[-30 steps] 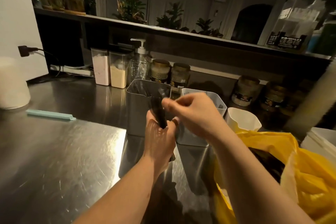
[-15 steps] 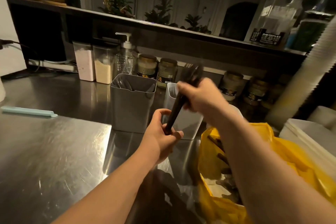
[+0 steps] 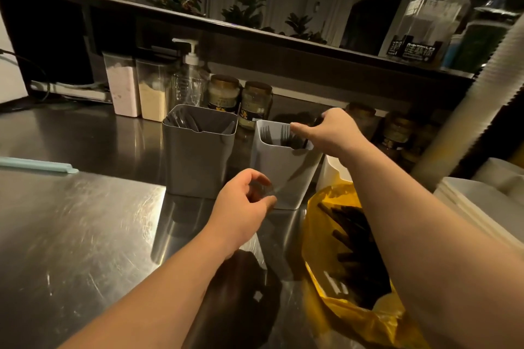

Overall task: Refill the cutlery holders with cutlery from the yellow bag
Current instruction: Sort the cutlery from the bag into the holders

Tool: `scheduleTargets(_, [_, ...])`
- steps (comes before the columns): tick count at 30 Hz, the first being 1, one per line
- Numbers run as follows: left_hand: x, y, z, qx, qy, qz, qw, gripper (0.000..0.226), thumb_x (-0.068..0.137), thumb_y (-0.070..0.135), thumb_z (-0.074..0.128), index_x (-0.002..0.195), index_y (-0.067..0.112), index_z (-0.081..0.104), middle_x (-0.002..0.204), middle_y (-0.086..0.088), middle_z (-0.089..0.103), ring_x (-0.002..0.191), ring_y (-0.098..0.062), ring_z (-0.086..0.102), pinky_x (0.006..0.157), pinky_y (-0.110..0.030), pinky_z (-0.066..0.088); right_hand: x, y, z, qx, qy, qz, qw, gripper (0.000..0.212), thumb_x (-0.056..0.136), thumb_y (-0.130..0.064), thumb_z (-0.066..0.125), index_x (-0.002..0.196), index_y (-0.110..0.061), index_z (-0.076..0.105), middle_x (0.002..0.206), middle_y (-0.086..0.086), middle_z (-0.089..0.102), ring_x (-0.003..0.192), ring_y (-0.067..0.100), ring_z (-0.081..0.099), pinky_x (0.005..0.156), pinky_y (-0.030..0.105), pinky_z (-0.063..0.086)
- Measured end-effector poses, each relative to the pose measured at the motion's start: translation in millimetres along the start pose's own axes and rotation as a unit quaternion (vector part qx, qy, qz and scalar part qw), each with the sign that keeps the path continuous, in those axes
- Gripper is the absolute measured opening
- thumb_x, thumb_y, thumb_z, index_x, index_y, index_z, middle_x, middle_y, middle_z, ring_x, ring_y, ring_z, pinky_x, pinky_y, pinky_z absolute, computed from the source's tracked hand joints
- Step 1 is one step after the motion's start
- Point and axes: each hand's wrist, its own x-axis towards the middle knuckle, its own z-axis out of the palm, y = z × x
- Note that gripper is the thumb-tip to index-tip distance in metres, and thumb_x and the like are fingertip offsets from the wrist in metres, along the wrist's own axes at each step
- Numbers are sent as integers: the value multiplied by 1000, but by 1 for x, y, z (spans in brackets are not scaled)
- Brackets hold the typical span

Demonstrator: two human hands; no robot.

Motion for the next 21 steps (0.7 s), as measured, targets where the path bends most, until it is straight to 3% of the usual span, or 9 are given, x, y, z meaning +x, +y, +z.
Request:
scheduleTargets(2, [1, 0, 2, 12, -3, 10, 1000, 22, 89, 16, 76, 101, 30, 63, 84, 1, 66, 79, -10, 63, 69, -19, 52, -5, -3, -12, -23, -28, -1, 999, 60, 84, -64, 67, 81, -4, 65, 70, 4, 57, 68, 18, 57, 57, 28, 44])
scheduleTargets(4, [2, -2, 5, 1, -11, 21, 1000, 21, 86, 13, 79, 95, 27, 66, 78, -10, 65, 70, -10, 60, 66, -25, 53, -18, 2, -27, 20, -9, -16, 1000, 51, 87, -61, 65, 87, -10, 66, 79, 1, 62, 78, 17, 62, 70, 34, 54])
scheduleTargets(7, [-1, -3, 10, -16, -62, 28, 998, 21, 84, 11, 81, 91, 27, 67, 64, 1, 60, 59, -9, 54, 60, -26, 49, -59, 34, -49, 9, 145, -105, 984, 31, 94, -45, 64, 96, -15, 73, 91, 2, 68, 89, 21, 64, 75, 37, 54])
scheduleTargets(10, [-10, 0, 12, 10, -132, 83, 988, 26, 85, 8, 78, 95, 30, 68, 73, 9, 66, 69, -8, 62, 69, -24, 51, -100, 74, -59, -88, 260, -94, 957, 29, 93, -45, 64, 94, -18, 73, 105, 6, 64, 105, 27, 52, 81, 35, 40])
scheduleTargets(12, [-24, 9, 22, 46, -179, 131, 974, 26, 86, 8, 74, 99, 30, 68, 84, 13, 68, 84, -9, 65, 76, -21, 53, -115, 100, -57, -137, 206, -36, 968, 32, 89, -53, 67, 98, -23, 72, 115, 3, 58, 113, 27, 46, 88, 38, 40])
scheduleTargets(14, [-35, 22, 43, 132, -226, 193, 946, 26, 87, 13, 70, 105, 32, 67, 97, 21, 64, 101, -4, 60, 87, -19, 52, -124, 121, -52, -144, 151, -7, 978, 31, 85, -55, 69, 101, -28, 71, 122, -1, 54, 116, 23, 43, 94, 40, 44])
scheduleTargets(16, [-36, 37, 67, 232, -277, 239, 901, 35, 87, 17, 69, 117, 33, 63, 110, 23, 55, 113, -1, 51, 99, -20, 47, -128, 130, -49, -127, 154, -16, 980, 24, 85, -42, 73, 105, -29, 71, 123, -2, 54, 115, 21, 45, 91, 35, 44])
scheduleTargets(19, [-21, 57, 102, 371, -358, 226, 827, 67, 86, 20, 71, 147, 27, 43, 145, 9, 45, 139, -14, 36, 113, -29, 39, -124, 134, -48, -91, 165, -15, 982, 36, 87, -21, 71, 122, -26, 64, 112, -5, 57, 99, 15, 54, 75, 23, 44])
scheduleTargets(21, [-13, 71, 119, 452, -384, 212, 777, 83, 84, 23, 73, 155, 22, 31, 160, 1, 31, 149, -20, 24, 117, -33, 30, -120, 136, -44, -64, 168, -5, 984, 36, 91, -16, 67, 126, -22, 62, 100, -7, 60, 85, 11, 54, 65, 16, 39])
